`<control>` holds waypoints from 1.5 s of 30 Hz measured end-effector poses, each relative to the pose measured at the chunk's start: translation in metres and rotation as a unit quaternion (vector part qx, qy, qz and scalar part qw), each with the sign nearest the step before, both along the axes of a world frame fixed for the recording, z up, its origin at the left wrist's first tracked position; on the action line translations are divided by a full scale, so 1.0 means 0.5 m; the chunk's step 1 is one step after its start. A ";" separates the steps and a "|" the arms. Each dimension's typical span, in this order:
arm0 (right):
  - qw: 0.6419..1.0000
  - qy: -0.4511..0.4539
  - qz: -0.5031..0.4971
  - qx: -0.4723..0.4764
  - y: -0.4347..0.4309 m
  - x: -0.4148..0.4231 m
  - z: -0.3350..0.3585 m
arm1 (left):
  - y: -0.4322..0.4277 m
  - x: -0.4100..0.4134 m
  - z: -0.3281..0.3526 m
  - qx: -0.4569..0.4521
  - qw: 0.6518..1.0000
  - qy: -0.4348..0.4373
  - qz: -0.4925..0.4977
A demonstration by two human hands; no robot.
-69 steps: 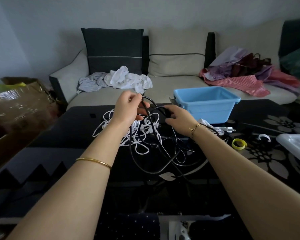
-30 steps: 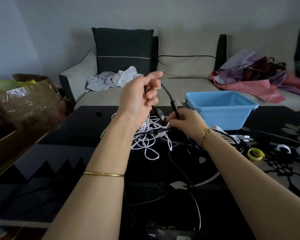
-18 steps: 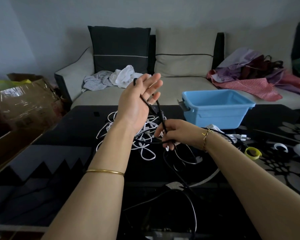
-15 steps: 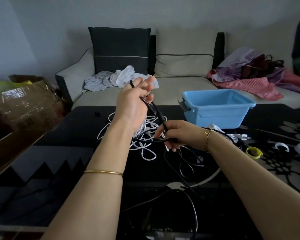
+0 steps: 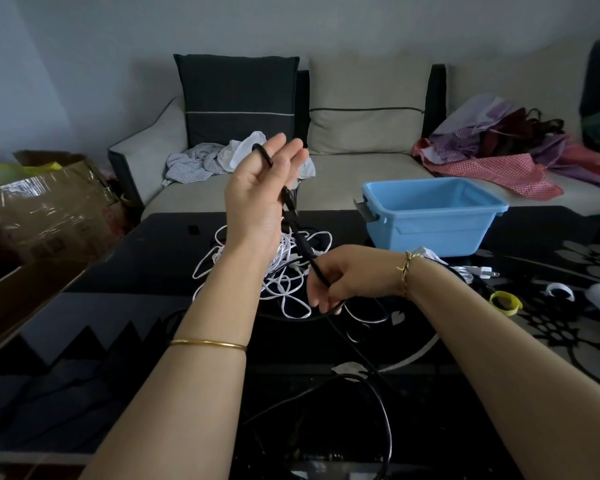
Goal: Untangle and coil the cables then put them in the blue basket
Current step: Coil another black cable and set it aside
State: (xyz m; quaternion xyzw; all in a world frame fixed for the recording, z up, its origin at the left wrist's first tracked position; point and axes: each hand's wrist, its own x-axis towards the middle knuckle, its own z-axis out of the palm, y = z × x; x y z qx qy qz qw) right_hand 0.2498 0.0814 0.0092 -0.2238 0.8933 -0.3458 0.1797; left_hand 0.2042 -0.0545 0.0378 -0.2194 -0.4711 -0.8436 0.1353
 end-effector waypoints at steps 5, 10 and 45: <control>0.995 0.053 -0.085 -0.006 0.013 0.009 0.030 | -0.014 0.003 -0.020 -0.267 0.950 0.106 0.120; 0.962 0.194 -0.190 0.029 0.033 0.000 0.046 | -0.014 0.000 -0.048 -0.599 0.768 0.143 0.175; 0.841 0.276 -0.162 0.436 0.075 -0.050 -0.137 | -0.098 0.040 0.119 -0.146 0.969 -0.168 0.104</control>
